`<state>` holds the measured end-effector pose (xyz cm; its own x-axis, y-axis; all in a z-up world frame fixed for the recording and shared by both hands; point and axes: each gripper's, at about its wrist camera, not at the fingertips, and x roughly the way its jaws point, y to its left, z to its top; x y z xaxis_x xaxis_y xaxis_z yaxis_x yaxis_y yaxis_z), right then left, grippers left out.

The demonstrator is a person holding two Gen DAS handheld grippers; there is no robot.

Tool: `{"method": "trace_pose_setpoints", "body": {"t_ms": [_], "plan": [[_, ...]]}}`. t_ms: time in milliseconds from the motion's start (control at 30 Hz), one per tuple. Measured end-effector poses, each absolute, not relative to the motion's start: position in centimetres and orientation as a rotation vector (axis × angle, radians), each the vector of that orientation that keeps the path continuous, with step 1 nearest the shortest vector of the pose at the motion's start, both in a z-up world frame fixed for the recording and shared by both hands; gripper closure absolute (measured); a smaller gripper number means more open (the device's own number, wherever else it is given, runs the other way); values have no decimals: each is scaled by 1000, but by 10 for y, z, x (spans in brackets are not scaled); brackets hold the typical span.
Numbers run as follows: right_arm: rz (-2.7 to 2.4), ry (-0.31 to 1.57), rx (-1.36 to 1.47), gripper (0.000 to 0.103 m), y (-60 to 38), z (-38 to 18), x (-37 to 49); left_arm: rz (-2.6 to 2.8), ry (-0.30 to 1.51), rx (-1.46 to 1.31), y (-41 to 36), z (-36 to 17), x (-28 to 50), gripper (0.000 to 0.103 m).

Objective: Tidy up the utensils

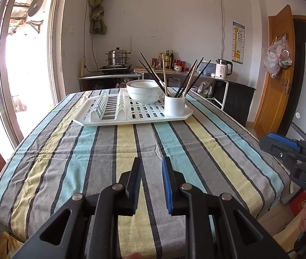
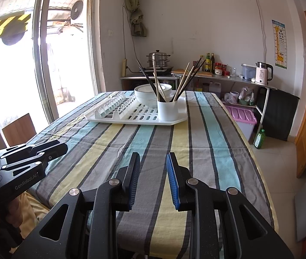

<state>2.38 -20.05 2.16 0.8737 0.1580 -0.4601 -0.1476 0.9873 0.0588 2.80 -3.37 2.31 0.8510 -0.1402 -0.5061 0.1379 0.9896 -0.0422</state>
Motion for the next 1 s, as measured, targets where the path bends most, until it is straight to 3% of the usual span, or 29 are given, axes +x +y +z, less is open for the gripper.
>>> {"method": "trace_pose_setpoints", "body": {"t_ms": [1000], "plan": [[159, 484, 21, 77, -199, 21, 23, -124, 524, -7, -34, 21, 29, 83]]}}
